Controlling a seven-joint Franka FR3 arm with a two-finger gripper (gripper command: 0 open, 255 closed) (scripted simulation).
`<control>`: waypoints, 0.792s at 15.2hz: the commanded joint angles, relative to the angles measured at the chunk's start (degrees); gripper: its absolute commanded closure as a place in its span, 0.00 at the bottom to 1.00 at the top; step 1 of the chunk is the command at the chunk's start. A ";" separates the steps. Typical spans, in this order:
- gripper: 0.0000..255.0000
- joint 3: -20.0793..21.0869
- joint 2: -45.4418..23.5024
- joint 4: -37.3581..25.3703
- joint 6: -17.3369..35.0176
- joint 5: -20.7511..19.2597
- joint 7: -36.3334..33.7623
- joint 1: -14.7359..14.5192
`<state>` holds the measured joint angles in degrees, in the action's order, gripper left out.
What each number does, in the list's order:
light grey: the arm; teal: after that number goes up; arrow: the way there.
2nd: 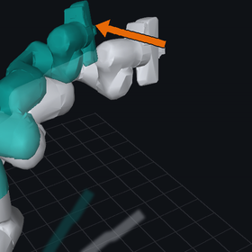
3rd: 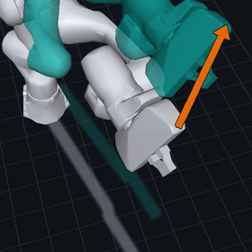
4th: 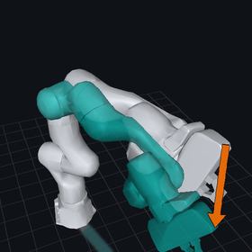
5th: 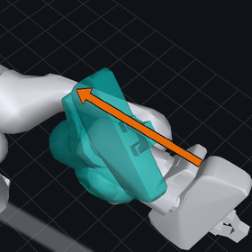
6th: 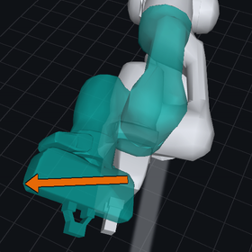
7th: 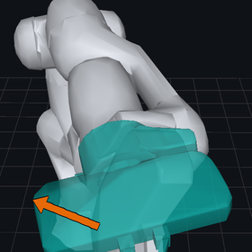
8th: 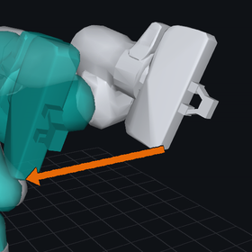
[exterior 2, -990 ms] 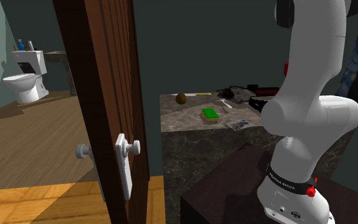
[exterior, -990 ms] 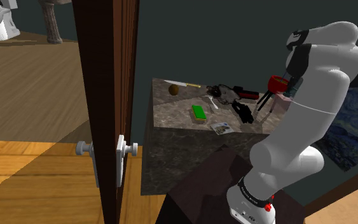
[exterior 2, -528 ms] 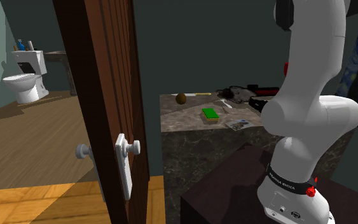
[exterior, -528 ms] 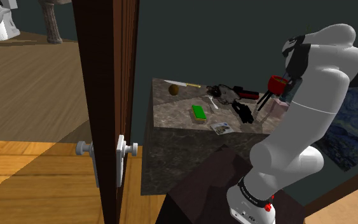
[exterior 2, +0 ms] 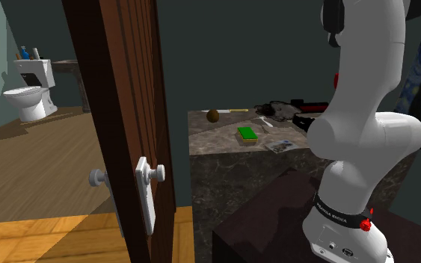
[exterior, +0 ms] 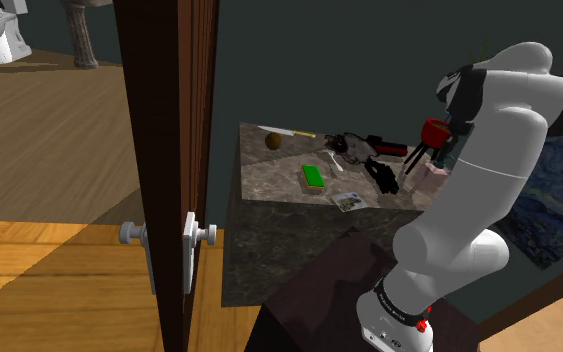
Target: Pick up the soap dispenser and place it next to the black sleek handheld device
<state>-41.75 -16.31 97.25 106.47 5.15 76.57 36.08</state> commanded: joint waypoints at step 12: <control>1.00 0.75 -2.30 4.93 6.75 1.70 0.62 0.40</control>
<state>-41.00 -18.58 102.14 113.12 6.82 77.16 36.46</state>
